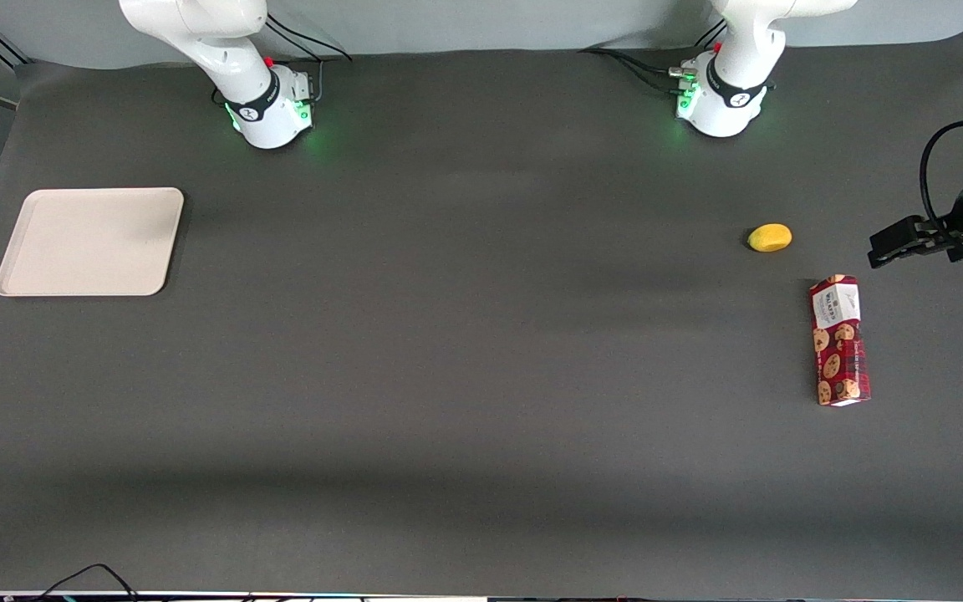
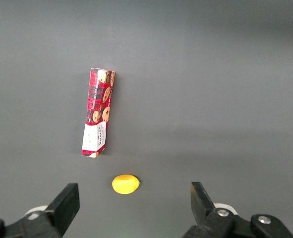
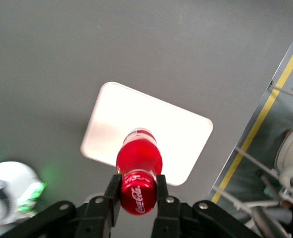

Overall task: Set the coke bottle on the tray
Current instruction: 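Lift the bottle and carry it over the white tray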

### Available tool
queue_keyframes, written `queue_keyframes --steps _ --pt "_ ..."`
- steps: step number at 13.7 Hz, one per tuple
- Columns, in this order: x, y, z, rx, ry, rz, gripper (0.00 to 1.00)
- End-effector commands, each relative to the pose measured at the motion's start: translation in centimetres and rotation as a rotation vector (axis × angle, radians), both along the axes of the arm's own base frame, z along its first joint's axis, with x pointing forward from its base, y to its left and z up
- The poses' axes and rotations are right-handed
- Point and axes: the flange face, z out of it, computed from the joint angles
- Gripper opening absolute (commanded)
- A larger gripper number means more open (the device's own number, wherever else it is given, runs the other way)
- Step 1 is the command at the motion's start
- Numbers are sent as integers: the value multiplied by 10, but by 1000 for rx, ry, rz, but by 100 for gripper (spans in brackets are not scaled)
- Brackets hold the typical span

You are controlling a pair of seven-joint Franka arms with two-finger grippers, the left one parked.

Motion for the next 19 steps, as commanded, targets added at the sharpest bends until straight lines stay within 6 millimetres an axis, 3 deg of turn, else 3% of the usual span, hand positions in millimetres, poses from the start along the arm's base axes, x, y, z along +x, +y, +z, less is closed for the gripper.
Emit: queue_keyframes --steps 1,4,6,9,12,16,19 --pt "-32 -34 -76 13 -63 102 0" --pt "-65 -66 -152 17 -121 135 0" --pt "-93 -97 -181 4 -117 164 0" --pt "-114 -128 -206 6 -139 200 0" --pt "-125 -145 -228 21 -176 247 0" --pt "-129 -151 -257 60 -210 265 0" --pt "-131 -153 -262 67 -212 265 0"
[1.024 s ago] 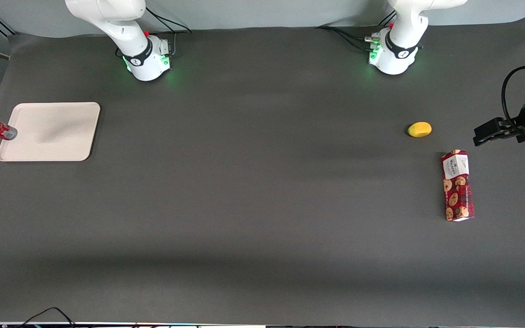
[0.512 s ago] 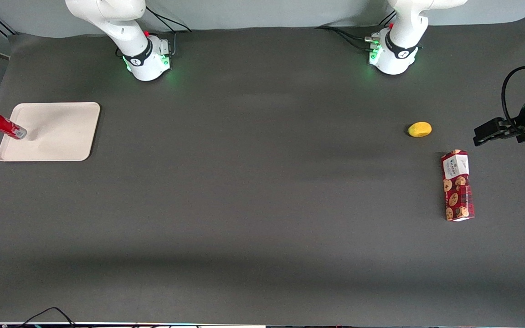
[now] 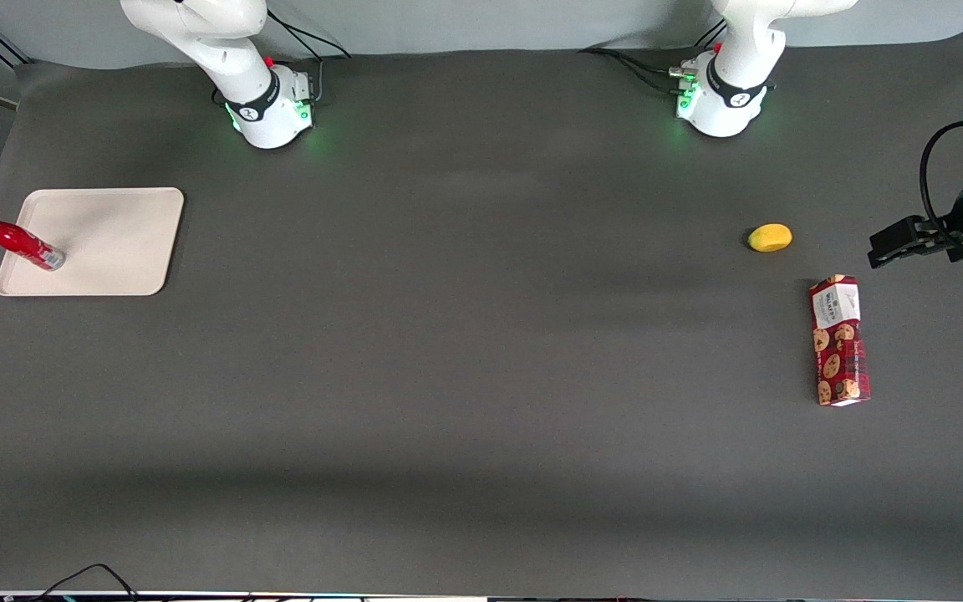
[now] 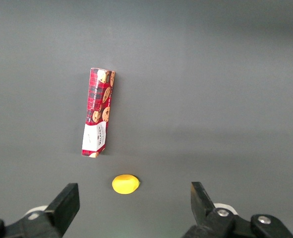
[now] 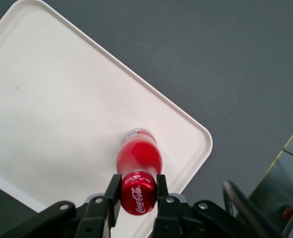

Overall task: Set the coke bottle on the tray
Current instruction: 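Lower the bottle onto the tray and open the right gripper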

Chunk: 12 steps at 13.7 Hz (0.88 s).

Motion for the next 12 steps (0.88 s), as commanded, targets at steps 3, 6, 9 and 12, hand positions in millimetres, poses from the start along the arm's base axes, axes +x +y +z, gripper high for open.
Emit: queue_keyframes --steps 3,6,9,12 --pt "4 -4 0 -3 -9 11 100" --pt "14 -4 15 41 -3 10 100" --pt "46 3 72 79 129 -25 100" --pt "97 51 151 64 219 -85 100"
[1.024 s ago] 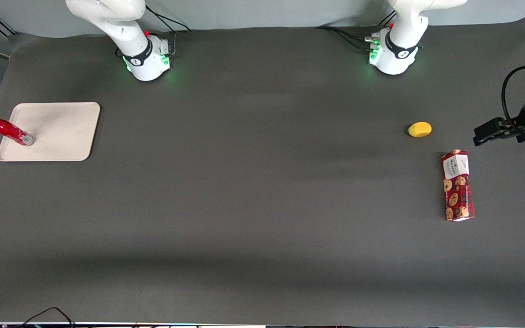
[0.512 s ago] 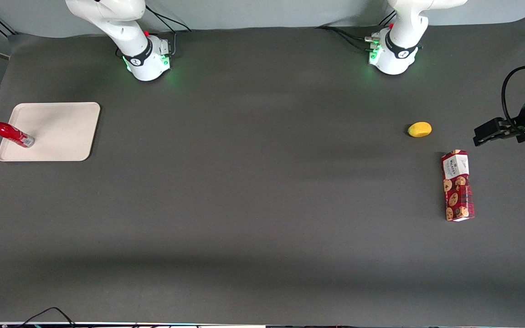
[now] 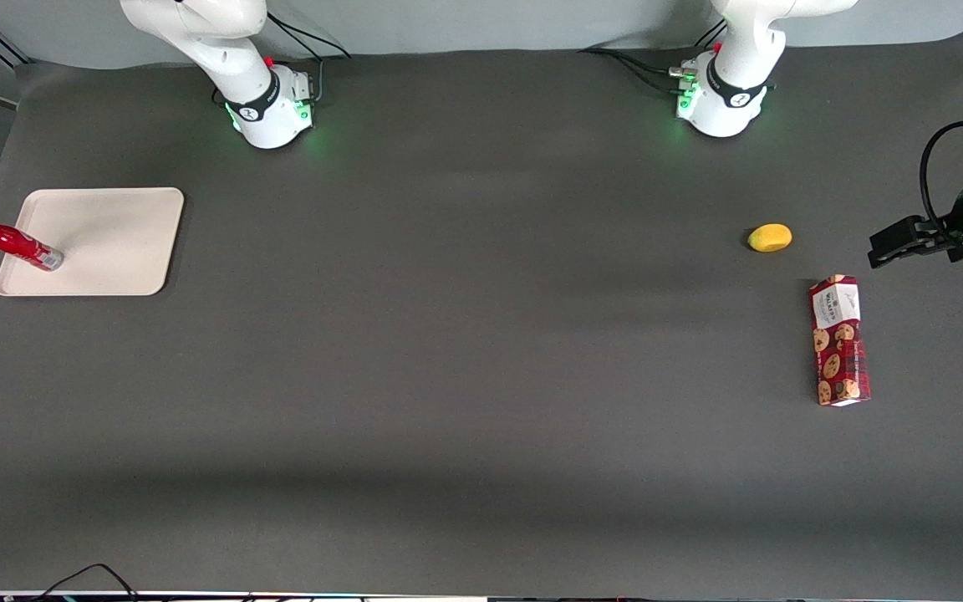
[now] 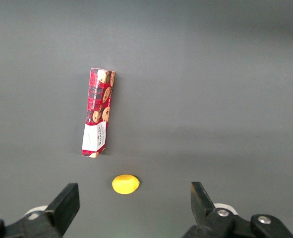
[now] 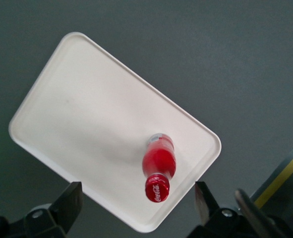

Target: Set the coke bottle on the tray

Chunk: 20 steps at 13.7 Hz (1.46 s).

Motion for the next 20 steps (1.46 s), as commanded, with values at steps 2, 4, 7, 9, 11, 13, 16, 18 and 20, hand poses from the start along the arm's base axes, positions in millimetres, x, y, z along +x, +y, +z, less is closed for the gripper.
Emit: queue_keyframes --steps 2,4,7,9,11,13,16,18,20 --pt "56 78 103 -23 59 -97 100" --pt "84 143 151 -34 61 -157 100" --pt "114 240 196 -60 32 -242 100" --pt "132 308 209 -72 7 -323 100" --pt "140 382 218 -90 -15 -422 100" --pt "143 449 218 -101 -29 -517 100" --pt "141 513 215 -107 -52 -606 100" --pt "139 510 228 -97 -76 -632 100" --pt "142 504 249 -75 -105 -687 100"
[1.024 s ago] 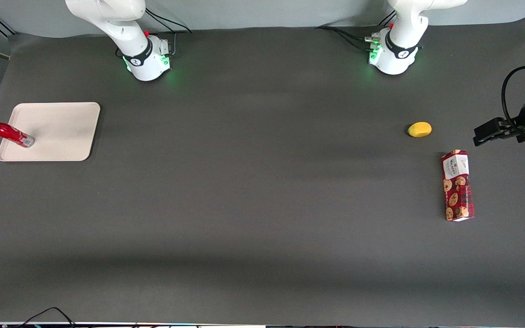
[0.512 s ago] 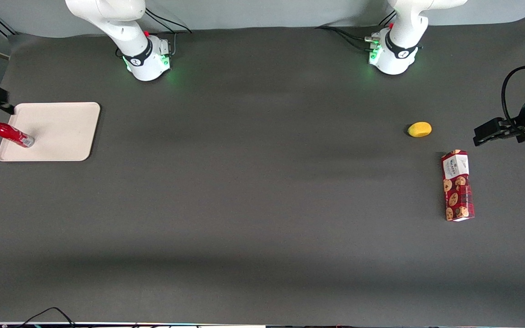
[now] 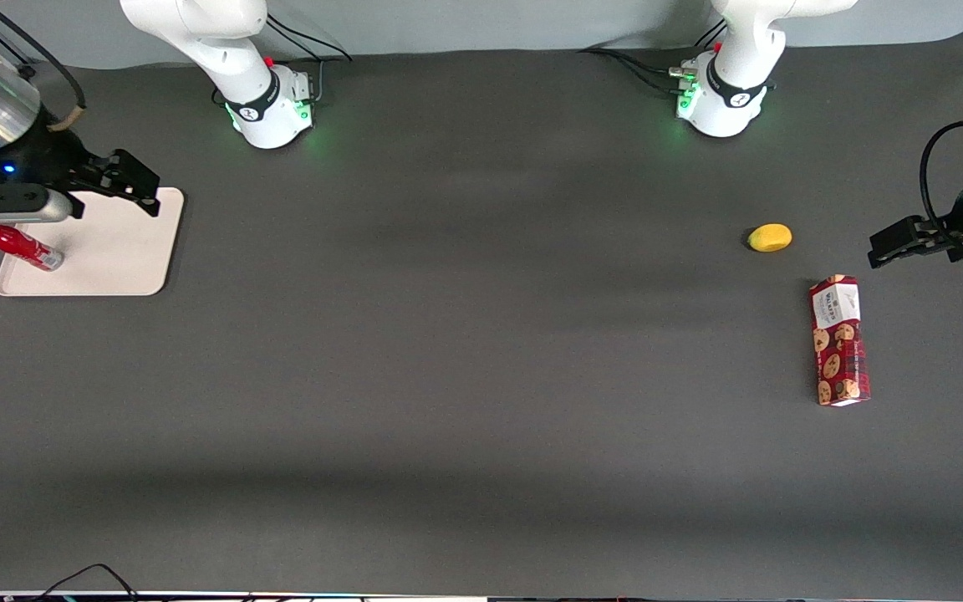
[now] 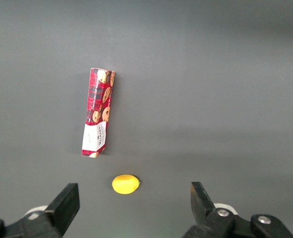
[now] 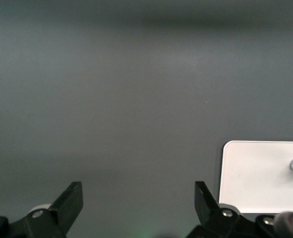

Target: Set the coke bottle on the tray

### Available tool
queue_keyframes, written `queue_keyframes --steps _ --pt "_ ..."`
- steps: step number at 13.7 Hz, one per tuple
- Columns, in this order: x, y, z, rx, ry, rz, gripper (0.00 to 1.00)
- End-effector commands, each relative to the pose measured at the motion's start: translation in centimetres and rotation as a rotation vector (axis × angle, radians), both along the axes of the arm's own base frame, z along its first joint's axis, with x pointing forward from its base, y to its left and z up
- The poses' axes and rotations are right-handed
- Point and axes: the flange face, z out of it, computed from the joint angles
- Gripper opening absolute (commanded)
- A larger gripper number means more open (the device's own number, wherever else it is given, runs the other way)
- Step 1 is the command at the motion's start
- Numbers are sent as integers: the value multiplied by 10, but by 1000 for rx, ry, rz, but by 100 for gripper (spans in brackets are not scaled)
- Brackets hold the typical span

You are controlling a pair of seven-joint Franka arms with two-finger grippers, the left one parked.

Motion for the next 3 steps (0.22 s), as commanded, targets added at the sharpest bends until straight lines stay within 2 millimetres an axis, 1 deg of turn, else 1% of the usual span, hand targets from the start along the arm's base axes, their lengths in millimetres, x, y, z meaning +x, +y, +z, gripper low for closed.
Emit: queue_keyframes --steps 1,2,3 --pt "0 -18 21 4 -22 -77 100" --pt "-2 -28 22 17 -8 -96 100" --pt "-3 -34 23 35 -7 -99 100"
